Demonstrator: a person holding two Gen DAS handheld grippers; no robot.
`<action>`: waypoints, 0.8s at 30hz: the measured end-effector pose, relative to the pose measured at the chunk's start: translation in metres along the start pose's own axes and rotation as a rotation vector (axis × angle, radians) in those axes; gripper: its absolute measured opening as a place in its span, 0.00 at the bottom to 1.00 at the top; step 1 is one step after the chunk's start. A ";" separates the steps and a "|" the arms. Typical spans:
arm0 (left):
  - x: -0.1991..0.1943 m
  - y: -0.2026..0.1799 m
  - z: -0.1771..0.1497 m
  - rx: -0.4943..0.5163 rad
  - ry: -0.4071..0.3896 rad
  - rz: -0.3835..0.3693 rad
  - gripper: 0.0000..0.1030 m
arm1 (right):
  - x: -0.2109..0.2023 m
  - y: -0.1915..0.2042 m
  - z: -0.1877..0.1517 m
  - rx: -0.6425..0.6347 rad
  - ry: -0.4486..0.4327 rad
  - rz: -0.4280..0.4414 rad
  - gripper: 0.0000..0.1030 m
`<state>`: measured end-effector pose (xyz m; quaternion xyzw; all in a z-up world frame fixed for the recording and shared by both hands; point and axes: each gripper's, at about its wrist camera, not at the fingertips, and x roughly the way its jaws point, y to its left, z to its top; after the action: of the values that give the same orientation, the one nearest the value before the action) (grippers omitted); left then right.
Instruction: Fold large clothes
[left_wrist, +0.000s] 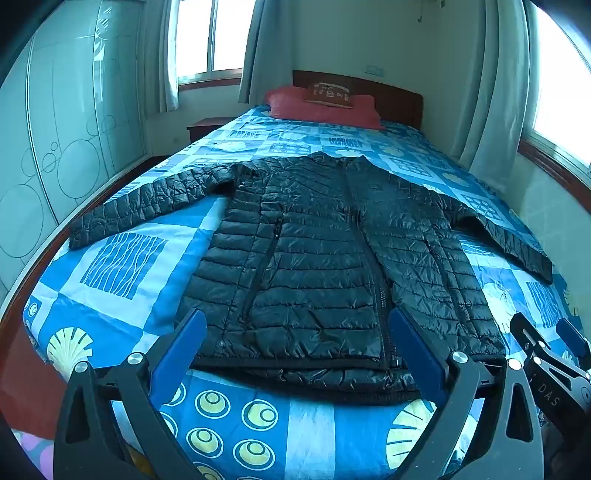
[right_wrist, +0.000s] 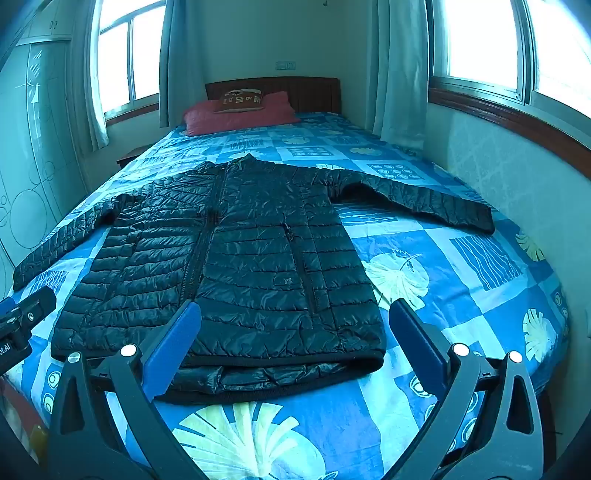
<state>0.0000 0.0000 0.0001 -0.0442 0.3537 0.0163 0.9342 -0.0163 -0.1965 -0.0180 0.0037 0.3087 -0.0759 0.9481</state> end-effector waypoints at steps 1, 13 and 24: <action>0.000 0.000 0.000 -0.003 0.005 -0.003 0.95 | 0.000 0.000 0.000 0.000 0.000 0.000 0.98; -0.003 -0.002 0.000 -0.002 -0.003 -0.004 0.95 | 0.002 0.001 0.000 -0.001 -0.004 -0.002 0.98; -0.003 -0.002 0.000 0.001 -0.004 -0.005 0.95 | 0.001 0.001 0.000 -0.002 -0.006 -0.003 0.98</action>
<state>-0.0020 -0.0017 0.0025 -0.0446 0.3516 0.0139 0.9350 -0.0154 -0.1955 -0.0183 0.0021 0.3061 -0.0767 0.9489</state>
